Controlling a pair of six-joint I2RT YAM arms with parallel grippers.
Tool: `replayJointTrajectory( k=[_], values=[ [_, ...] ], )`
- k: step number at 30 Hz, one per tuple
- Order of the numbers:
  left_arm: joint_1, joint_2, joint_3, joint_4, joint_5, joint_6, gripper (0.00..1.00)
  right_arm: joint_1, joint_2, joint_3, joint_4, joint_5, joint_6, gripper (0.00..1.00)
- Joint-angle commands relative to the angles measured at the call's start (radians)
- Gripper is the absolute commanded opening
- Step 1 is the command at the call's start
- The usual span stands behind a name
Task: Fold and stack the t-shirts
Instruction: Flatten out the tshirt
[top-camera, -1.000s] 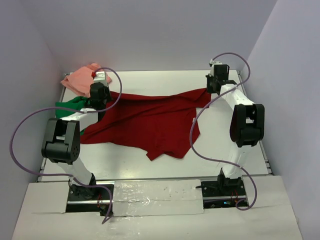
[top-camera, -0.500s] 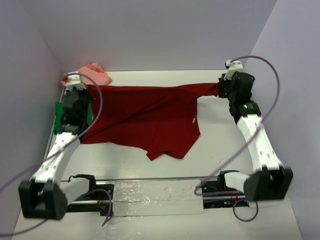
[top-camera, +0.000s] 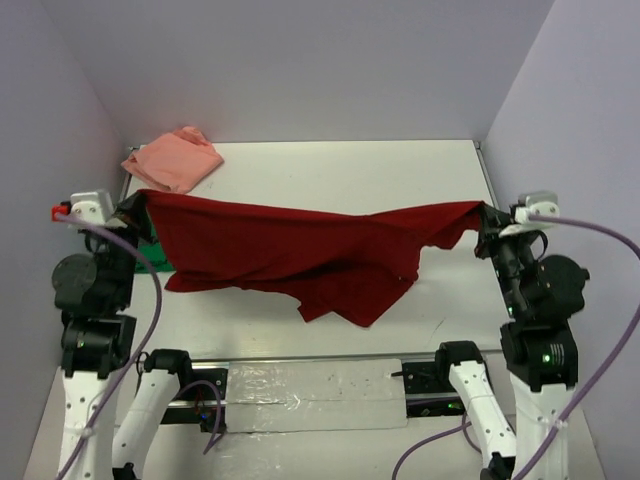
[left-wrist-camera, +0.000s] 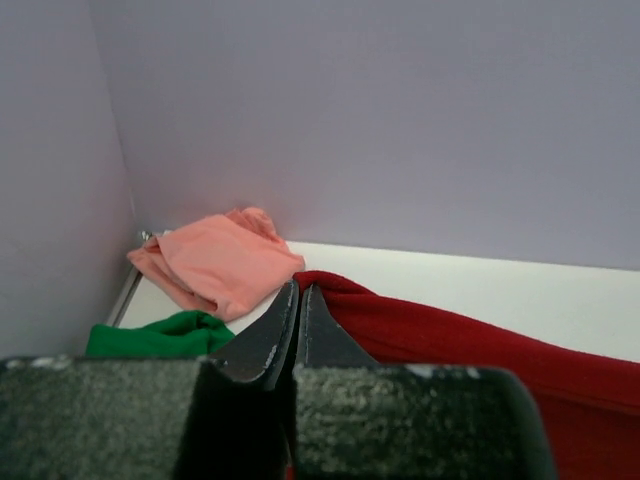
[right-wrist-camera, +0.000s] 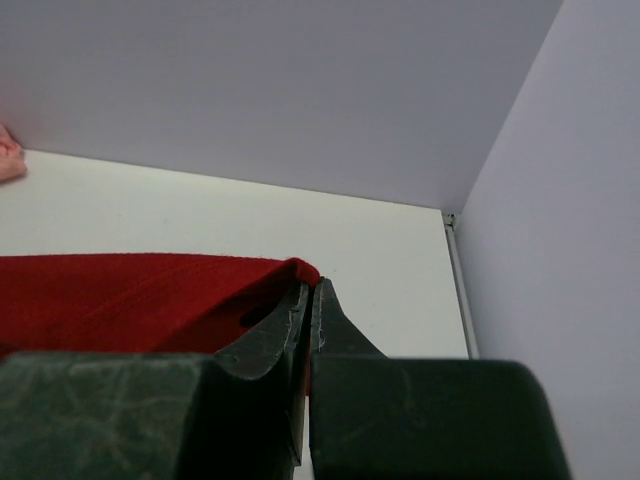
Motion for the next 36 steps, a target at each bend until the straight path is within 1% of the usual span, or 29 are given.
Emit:
replayJointTrajectory(
  k=[1, 4, 7, 8, 10, 11, 14, 15, 16, 17, 18, 19, 20, 21, 22, 23, 24, 25, 26, 27, 28, 29, 30, 31, 32, 33, 34, 36],
  values=[
    [0.012, -0.061, 0.113, -0.09, 0.003, 0.01, 0.0, -0.002, -0.069, -0.021, -0.018, 0.025, 0.023, 0.0],
    [0.012, -0.102, 0.127, -0.106, 0.008, -0.004, 0.0, -0.002, -0.11, -0.053, -0.005, -0.015, 0.053, 0.0],
    [0.012, -0.134, 0.112, -0.124, 0.031, -0.043, 0.0, -0.002, -0.093, -0.035, -0.038, -0.008, 0.076, 0.0],
    [0.013, -0.139, 0.104, -0.123, 0.072, -0.044, 0.0, -0.003, -0.087, -0.032, -0.045, -0.009, 0.079, 0.0],
    [0.017, -0.139, 0.081, -0.101, 0.067, -0.055, 0.0, -0.002, -0.084, -0.038, -0.009, -0.024, 0.08, 0.0],
    [0.02, -0.13, 0.052, -0.056, 0.06, -0.053, 0.0, -0.002, -0.067, -0.029, 0.0, -0.029, 0.085, 0.0],
    [0.02, -0.049, 0.004, 0.043, 0.037, -0.038, 0.0, -0.002, 0.078, 0.04, 0.021, -0.049, 0.099, 0.0],
    [0.02, -0.017, -0.003, 0.123, 0.029, -0.043, 0.0, -0.002, 0.159, 0.051, 0.065, -0.047, 0.111, 0.0],
    [0.02, 0.057, -0.011, 0.168, 0.032, -0.043, 0.0, -0.002, 0.204, 0.08, 0.083, -0.055, 0.114, 0.0],
    [0.02, 0.1, -0.01, 0.211, 0.043, -0.046, 0.0, -0.002, 0.304, 0.097, 0.107, -0.06, 0.125, 0.0],
    [0.02, 0.149, -0.01, 0.315, 0.047, -0.049, 0.0, 0.0, 0.36, 0.114, 0.148, -0.061, 0.128, 0.0],
    [0.02, 0.241, -0.017, 0.381, 0.052, -0.046, 0.0, 0.001, 0.418, 0.161, 0.164, -0.067, 0.138, 0.0],
    [0.018, 0.29, -0.025, 0.444, 0.052, -0.05, 0.0, 0.001, 0.533, 0.183, 0.187, -0.063, 0.146, 0.0],
    [0.017, 0.351, -0.017, 0.537, 0.055, -0.05, 0.0, 0.015, 0.593, 0.209, 0.223, -0.054, 0.146, 0.0],
    [0.009, 0.486, 0.001, 0.573, 0.055, -0.04, 0.0, 0.021, 0.65, 0.259, 0.242, -0.037, 0.145, 0.0],
    [-0.003, 0.551, 0.047, 0.604, 0.041, -0.04, 0.0, 0.026, 0.766, 0.288, 0.257, -0.014, 0.145, 0.0],
    [-0.006, 0.624, 0.071, 0.638, 0.041, -0.035, 0.0, 0.035, 0.828, 0.32, 0.276, 0.003, 0.142, 0.0],
    [-0.013, 0.757, 0.101, 0.703, 0.017, -0.02, 0.0, 0.038, 0.879, 0.374, 0.29, 0.022, 0.137, 0.0],
    [-0.022, 0.821, 0.151, 0.742, 0.011, -0.015, 0.0, 0.04, 0.982, 0.405, 0.313, 0.046, 0.129, 0.0],
    [-0.028, 0.943, 0.179, 0.774, 0.011, 0.0, 0.0, 0.041, 1.034, 0.464, 0.323, 0.064, 0.123, 0.0],
    [-0.037, 1.0, 0.243, 0.823, -0.006, 0.032, 0.0, 0.043, 1.081, 0.494, 0.33, 0.089, 0.117, 0.0],
    [-0.051, 1.051, 0.271, 0.854, -0.035, 0.043, 0.0, 0.043, 1.165, 0.521, 0.345, 0.126, 0.103, 0.0],
    [-0.057, 1.147, 0.297, 0.883, -0.043, 0.072, 0.0, 0.044, 1.202, 0.563, 0.36, 0.144, 0.096, 0.0],
    [-0.062, 1.194, 0.356, 0.905, -0.057, 0.091, 0.0, 0.044, 1.236, 0.581, 0.371, 0.16, 0.093, 0.0],
    [-0.074, 1.237, 0.393, 0.931, -0.099, 0.108, 0.0, 0.044, 1.305, 0.612, 0.374, 0.186, 0.077, 0.0],
    [-0.08, 1.28, 0.424, 0.939, -0.124, 0.111, 0.0, 0.047, 1.334, 0.634, 0.386, 0.204, 0.076, 0.0],
    [-0.085, 1.35, 0.469, 0.954, -0.139, 0.156, 0.0, 0.043, 1.358, 0.66, 0.4, 0.212, 0.076, 0.0],
    [-0.105, 1.43, 0.49, 1.035, -0.202, 0.196, 0.0, 0.043, 1.405, 0.674, 0.457, 0.256, 0.067, 0.0]
  ],
)
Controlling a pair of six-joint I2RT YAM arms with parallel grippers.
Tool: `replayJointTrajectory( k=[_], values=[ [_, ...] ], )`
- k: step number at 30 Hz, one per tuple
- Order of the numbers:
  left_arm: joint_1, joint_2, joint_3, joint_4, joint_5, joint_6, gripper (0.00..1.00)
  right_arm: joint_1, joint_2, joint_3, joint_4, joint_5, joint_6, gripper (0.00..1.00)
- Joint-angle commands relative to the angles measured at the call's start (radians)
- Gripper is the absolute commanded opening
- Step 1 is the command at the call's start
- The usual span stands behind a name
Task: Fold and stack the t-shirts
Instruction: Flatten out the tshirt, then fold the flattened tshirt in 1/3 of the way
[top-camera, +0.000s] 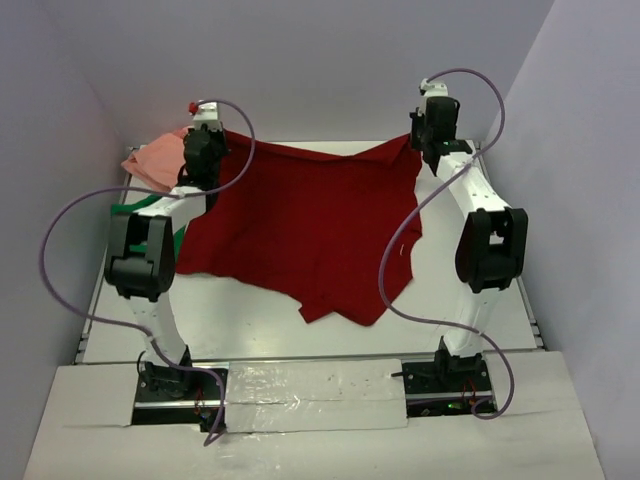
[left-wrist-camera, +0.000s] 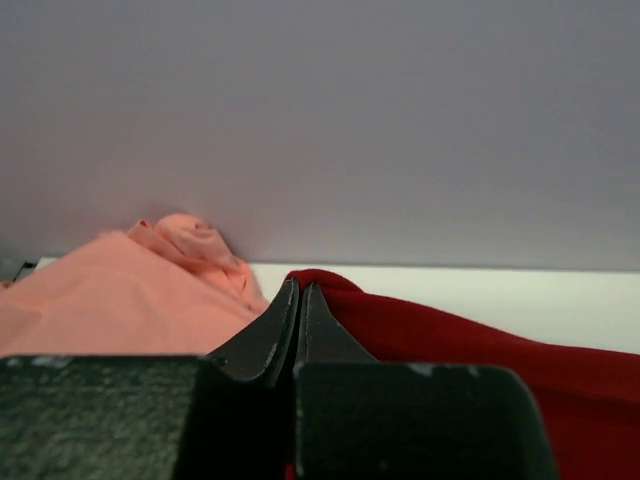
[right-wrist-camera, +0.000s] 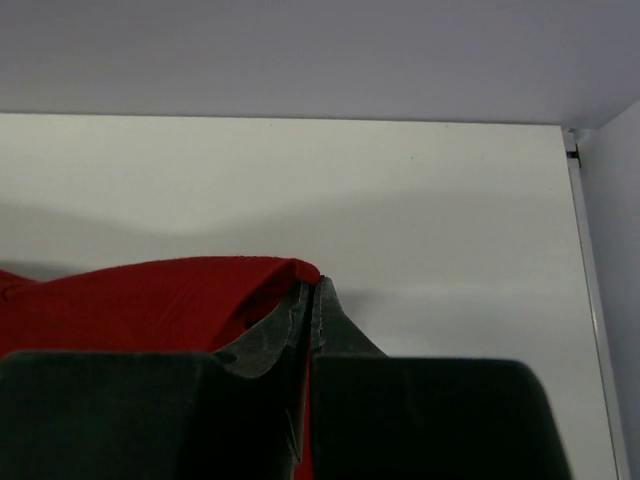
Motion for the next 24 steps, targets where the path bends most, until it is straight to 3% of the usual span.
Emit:
replayJointTrajectory(
  k=[1, 6, 7, 8, 10, 12, 13, 18, 20, 24],
  values=[
    [-0.027, 0.074, 0.1, 0.265, -0.124, 0.141, 0.0, -0.001, 0.017, 0.073, 0.174, 0.127, -0.029, 0.0],
    [-0.055, 0.154, 0.085, 0.568, -0.307, 0.252, 0.0, -0.001, 0.001, 0.018, 0.33, 0.171, 0.02, 0.0],
    [-0.055, 0.151, 0.085, 0.563, -0.318, 0.25, 0.0, 0.0, -0.024, 0.007, 0.344, 0.161, 0.035, 0.0],
    [-0.053, 0.141, 0.086, 0.523, -0.328, 0.232, 0.0, 0.001, -0.025, 0.015, 0.287, 0.142, 0.049, 0.0],
    [-0.024, 0.057, 0.086, 0.242, -0.262, 0.076, 0.0, -0.001, -0.016, 0.1, 0.156, 0.086, 0.06, 0.0],
    [0.017, -0.028, 0.111, -0.042, -0.095, -0.138, 0.0, -0.001, -0.034, 0.104, 0.027, 0.055, 0.09, 0.0],
    [0.046, -0.055, 0.105, -0.2, 0.032, -0.173, 0.0, -0.001, -0.051, 0.09, -0.007, 0.039, 0.083, 0.0],
    [0.051, -0.342, -0.195, -0.203, 0.106, -0.133, 0.0, 0.005, -0.288, -0.165, -0.039, -0.016, 0.023, 0.0],
    [0.074, -0.425, -0.238, -0.294, 0.187, -0.126, 0.0, 0.014, -0.385, -0.238, -0.053, -0.048, -0.014, 0.0],
    [0.108, -0.714, -0.372, -0.312, 0.28, -0.124, 0.0, 0.056, -0.651, -0.404, 0.022, -0.021, -0.051, 0.0]
  ],
)
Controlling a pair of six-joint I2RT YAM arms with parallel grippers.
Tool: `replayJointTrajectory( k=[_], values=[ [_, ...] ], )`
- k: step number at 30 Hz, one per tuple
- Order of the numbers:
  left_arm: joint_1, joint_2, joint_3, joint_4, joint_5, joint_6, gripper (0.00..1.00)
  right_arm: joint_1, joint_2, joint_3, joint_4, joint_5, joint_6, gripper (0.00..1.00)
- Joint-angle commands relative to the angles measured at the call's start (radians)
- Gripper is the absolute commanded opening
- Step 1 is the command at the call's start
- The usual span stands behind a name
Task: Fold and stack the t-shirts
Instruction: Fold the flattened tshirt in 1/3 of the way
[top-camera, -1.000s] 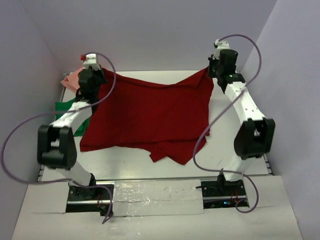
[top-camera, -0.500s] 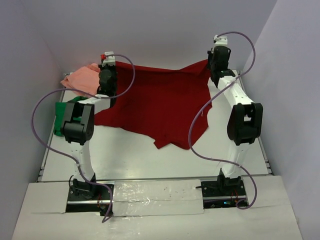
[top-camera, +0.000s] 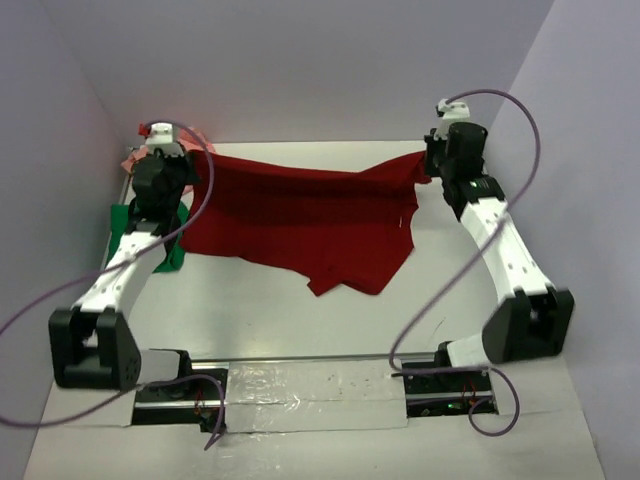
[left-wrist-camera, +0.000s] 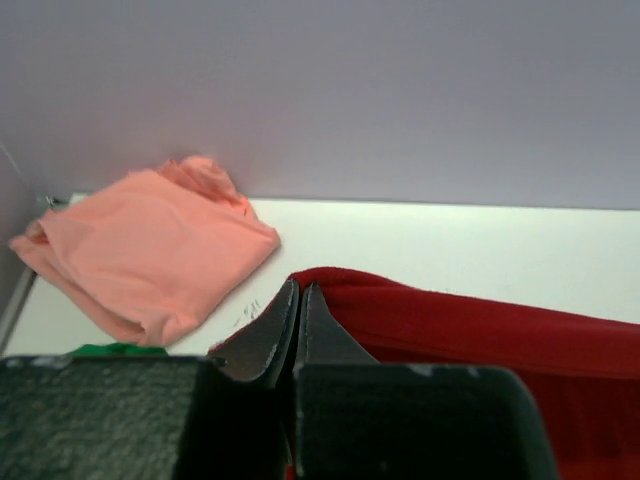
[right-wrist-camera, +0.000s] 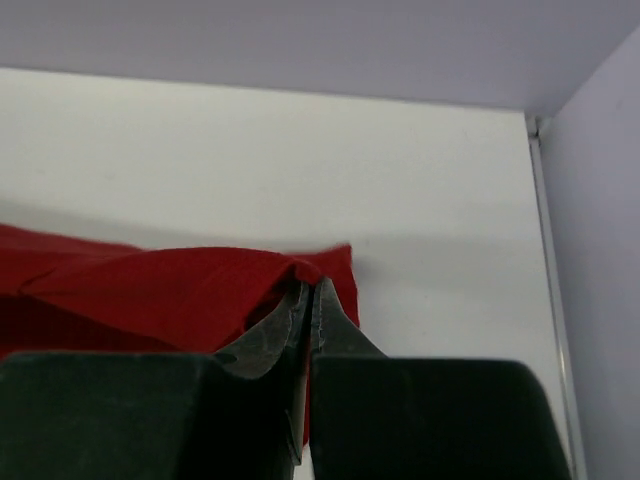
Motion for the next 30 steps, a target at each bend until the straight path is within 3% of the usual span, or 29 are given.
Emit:
replayJointTrajectory(
  k=[1, 3, 5, 8, 15, 20, 26, 30],
  values=[
    [0.028, -0.202, -0.061, -0.03, 0.109, -0.02, 0.0, 0.056, -0.267, -0.05, 0.1, 0.005, -0.063, 0.0],
    [0.035, -0.233, 0.014, -0.119, 0.077, -0.053, 0.0, 0.084, -0.318, -0.027, 0.127, 0.042, -0.068, 0.0],
    [0.037, -0.273, 0.014, -0.07, 0.07, -0.049, 0.0, 0.103, -0.326, 0.04, 0.083, 0.045, -0.051, 0.0],
    [0.031, -0.292, 0.129, -0.089, 0.061, -0.059, 0.0, 0.129, -0.312, 0.183, 0.043, 0.06, -0.043, 0.0],
    [0.008, -0.319, 0.515, -0.203, 0.015, -0.056, 0.0, 0.208, -0.297, 0.499, -0.05, 0.158, -0.066, 0.0],
    [0.008, -0.315, 0.695, -0.252, -0.008, -0.053, 0.0, 0.227, -0.281, 0.714, -0.112, 0.211, -0.066, 0.0],
    [0.008, -0.327, 0.781, -0.31, -0.002, -0.075, 0.0, 0.236, -0.203, 0.993, -0.308, 0.224, -0.061, 0.0],
    [0.008, -0.338, 0.813, -0.329, 0.015, -0.089, 0.0, 0.238, -0.212, 1.014, -0.359, 0.252, -0.071, 0.0]
  ],
)
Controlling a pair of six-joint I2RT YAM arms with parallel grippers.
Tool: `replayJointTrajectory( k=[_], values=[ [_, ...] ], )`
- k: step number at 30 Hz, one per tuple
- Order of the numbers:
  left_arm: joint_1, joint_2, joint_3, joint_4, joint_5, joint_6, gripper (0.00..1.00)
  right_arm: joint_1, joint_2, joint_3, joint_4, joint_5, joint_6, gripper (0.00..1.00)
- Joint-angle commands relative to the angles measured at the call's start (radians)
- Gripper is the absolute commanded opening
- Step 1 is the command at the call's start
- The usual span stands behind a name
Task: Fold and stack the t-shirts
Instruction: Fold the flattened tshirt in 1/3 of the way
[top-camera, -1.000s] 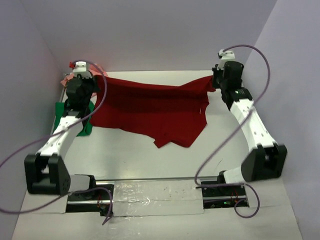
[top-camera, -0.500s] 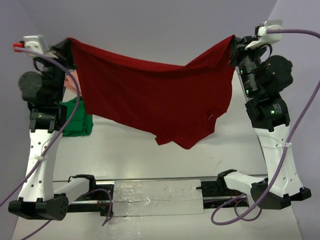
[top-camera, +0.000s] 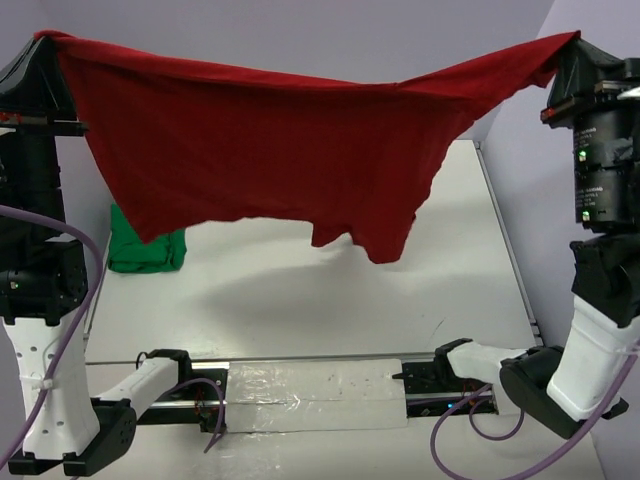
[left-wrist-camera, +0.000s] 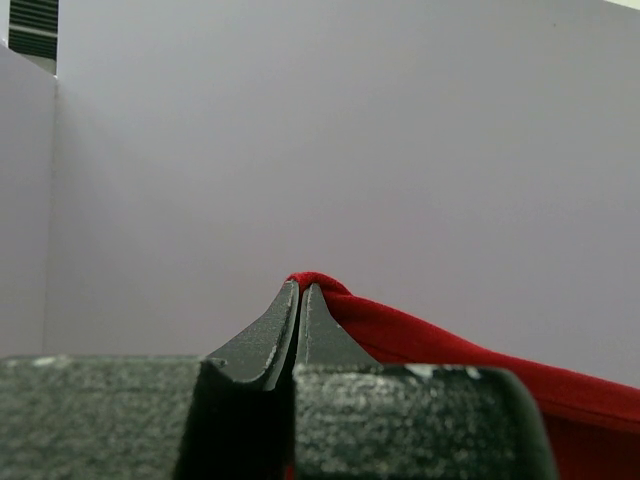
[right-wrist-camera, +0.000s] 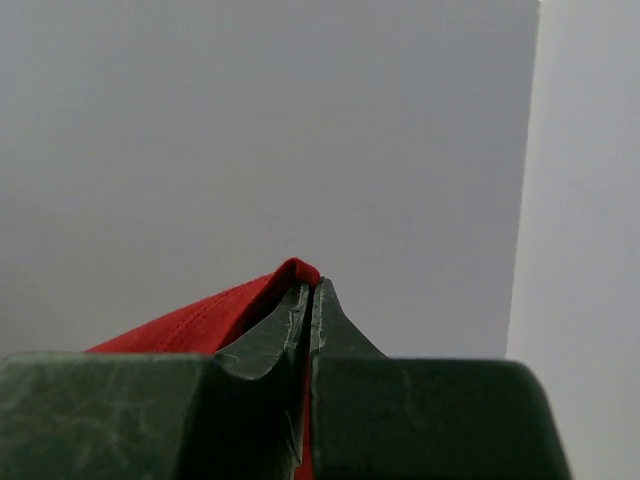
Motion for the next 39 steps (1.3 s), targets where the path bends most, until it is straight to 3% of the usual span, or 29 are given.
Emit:
replayJointTrajectory(
  k=[1, 14, 18, 29, 32, 39],
  values=[
    [-0.003, 0.007, 0.042, -0.069, -0.002, -0.025, 0.0, 0.006, -0.018, -0.004, -0.053, 0.055, -0.012, 0.0],
    [-0.003, -0.063, 0.152, -0.189, 0.059, -0.072, 0.0, 0.004, -0.201, -0.095, -0.108, 0.0, 0.02, 0.0],
    [-0.003, 0.027, 0.082, -0.071, 0.048, -0.063, 0.0, 0.004, -0.016, -0.107, -0.053, 0.027, -0.035, 0.0],
    [-0.076, 0.602, -0.085, 0.259, -0.06, 0.086, 0.0, -0.065, 0.682, 0.104, -0.005, -0.02, -0.024, 0.0],
    [-0.079, 0.725, -0.157, 0.354, -0.076, 0.095, 0.0, -0.094, 0.808, 0.074, 0.036, -0.025, -0.012, 0.0],
    [-0.082, 0.892, -0.309, 0.536, -0.096, 0.147, 0.0, -0.126, 0.929, -0.04, 0.139, -0.02, -0.007, 0.0]
  ],
)
